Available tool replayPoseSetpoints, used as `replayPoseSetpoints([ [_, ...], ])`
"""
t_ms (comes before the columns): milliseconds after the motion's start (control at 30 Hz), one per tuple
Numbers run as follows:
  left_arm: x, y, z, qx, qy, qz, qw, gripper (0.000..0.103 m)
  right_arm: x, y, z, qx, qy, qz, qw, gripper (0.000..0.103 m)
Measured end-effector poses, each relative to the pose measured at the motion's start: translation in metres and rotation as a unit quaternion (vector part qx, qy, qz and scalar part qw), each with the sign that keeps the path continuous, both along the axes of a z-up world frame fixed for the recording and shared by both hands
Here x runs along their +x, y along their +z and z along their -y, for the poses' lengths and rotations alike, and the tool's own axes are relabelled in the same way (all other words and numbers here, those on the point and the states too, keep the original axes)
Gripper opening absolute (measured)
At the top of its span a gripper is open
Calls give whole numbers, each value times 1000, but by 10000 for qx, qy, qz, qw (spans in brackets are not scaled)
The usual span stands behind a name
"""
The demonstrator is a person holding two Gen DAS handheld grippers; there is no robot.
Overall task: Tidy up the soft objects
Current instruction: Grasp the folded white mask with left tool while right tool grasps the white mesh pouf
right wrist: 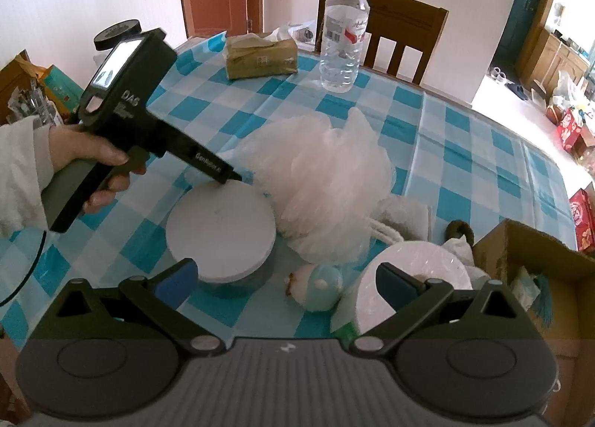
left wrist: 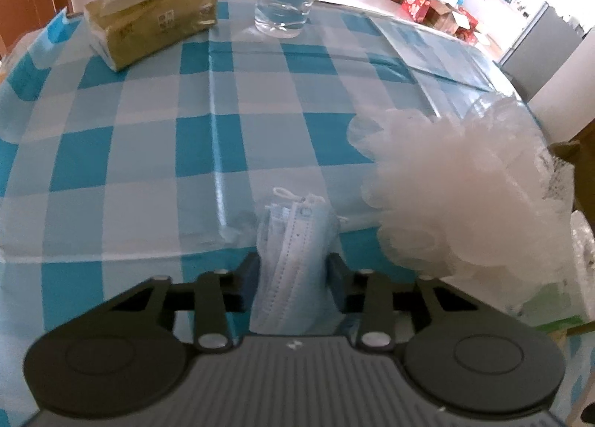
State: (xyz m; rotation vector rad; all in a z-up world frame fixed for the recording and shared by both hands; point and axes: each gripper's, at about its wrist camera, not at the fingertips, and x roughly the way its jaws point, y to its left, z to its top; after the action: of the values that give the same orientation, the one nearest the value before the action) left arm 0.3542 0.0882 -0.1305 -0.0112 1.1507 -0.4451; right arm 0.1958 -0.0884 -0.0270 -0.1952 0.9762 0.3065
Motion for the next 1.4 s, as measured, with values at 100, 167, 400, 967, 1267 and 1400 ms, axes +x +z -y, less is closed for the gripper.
replayPoseSetpoints([
  [100, -1, 0, 0, -48, 66, 1, 10000, 32, 5, 2, 8, 118, 67, 25, 9999, 103],
  [167, -1, 0, 0, -49, 86, -1, 10000, 32, 9, 4, 15, 214, 125, 42, 9997, 103],
  [400, -2, 2, 2, 22, 140, 7, 9999, 32, 29, 7, 38, 305, 479, 55, 9984, 103],
  [967, 2, -1, -3, 242, 368, -59, 9990, 32, 116, -12, 71, 713, 1793, -586, 9795, 103],
  [1267, 3, -1, -6, 180, 483, -123, 9986, 32, 159, -47, 43, 618, 2262, -1051, 9664, 103],
  [1400, 3, -1, -5, 205, 477, -122, 9986, 32, 172, -61, 36, 600, 2361, -1203, 9624, 103],
])
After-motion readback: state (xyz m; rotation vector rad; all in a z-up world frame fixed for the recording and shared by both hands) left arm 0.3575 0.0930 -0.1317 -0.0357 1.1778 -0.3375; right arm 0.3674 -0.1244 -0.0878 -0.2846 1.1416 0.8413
